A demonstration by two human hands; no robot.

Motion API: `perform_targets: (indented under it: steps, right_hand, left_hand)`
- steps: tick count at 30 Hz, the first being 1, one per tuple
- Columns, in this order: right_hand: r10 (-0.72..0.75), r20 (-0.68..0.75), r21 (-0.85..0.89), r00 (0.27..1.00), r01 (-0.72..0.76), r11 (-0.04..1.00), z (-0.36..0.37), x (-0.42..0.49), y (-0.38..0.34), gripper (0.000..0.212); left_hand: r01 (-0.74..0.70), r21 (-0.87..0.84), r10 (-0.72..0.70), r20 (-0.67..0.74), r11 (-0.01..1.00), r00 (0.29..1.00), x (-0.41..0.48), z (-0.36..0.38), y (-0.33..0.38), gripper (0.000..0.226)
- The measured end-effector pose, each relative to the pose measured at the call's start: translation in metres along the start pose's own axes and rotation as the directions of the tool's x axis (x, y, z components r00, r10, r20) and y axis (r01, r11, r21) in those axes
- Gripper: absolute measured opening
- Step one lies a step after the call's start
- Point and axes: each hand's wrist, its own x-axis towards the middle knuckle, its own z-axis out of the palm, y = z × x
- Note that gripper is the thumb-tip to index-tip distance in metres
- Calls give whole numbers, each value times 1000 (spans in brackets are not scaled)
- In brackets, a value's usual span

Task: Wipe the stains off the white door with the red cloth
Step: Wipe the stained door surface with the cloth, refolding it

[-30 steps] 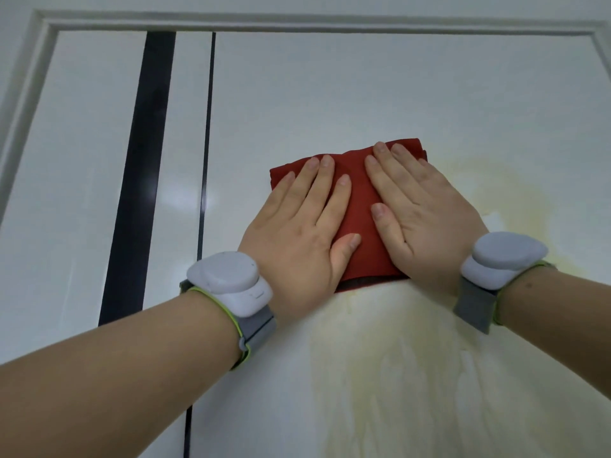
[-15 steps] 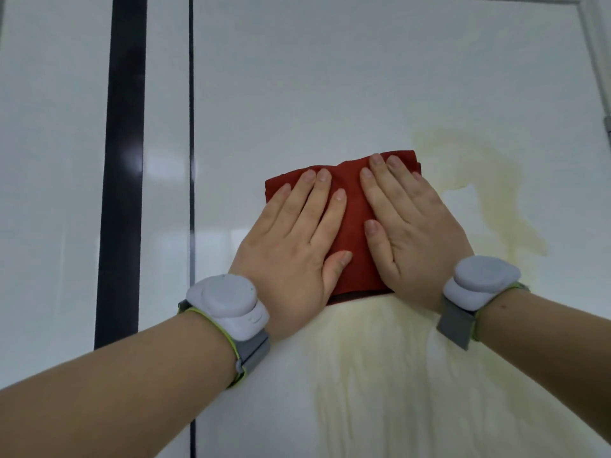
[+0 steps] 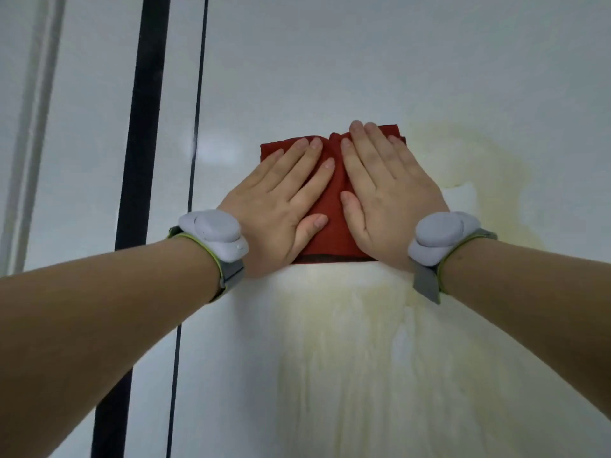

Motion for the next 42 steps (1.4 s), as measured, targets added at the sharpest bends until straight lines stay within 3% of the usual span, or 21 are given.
perform_targets:
  steps: [9,15,26,42]
  right_hand:
    - [-3,-49,48,999,5,999,9,33,20,64]
    - [21,-21,20,1000,-21,1000,5,31,13,65]
    - [45,-68,-33,997,-47,998,4,25,6,61]
    - [79,-38,1,996,-79,997,2,-12,-19,61]
  left_hand:
    - [102,63,-100,-36,993,994,24,-1,-8,65]
    - [193,-3,-193,-35,981,981,19,1,0,65]
    - [197,10,-193,-159,980,968,15,13,2,62]
    - [196,-24,-198,-85,980,977,-20,9,28,66]
